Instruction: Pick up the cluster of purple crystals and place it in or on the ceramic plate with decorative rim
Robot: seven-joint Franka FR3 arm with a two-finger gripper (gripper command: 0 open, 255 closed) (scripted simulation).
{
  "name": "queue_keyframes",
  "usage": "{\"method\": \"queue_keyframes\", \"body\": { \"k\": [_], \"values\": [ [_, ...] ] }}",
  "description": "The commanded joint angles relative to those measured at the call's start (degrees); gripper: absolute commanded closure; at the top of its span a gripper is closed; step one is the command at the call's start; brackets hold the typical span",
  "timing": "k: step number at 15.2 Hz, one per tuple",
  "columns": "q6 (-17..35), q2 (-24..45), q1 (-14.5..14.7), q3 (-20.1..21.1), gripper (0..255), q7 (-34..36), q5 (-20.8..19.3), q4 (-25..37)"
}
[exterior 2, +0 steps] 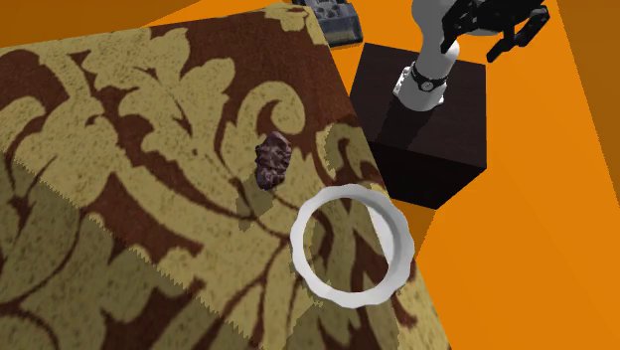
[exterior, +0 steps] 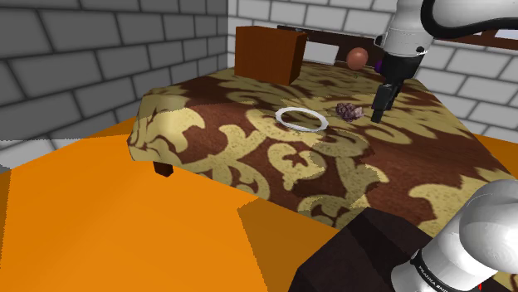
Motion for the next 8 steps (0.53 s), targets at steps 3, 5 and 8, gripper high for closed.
{"method": "queue_keyframes", "body": {
  "k": [3, 5, 8],
  "values": [
    [2.2, 3.2, -0.9, -1.6, 0, -1.4, -1.3, 1.0],
    [4.3, 6.6, -1.7, -3.1, 0, -2.7, -2.5, 2.3],
    [7.2, 11.9, -2.8, -5.3, 0, -4.7, -3.9, 4.8]
  ]
}}
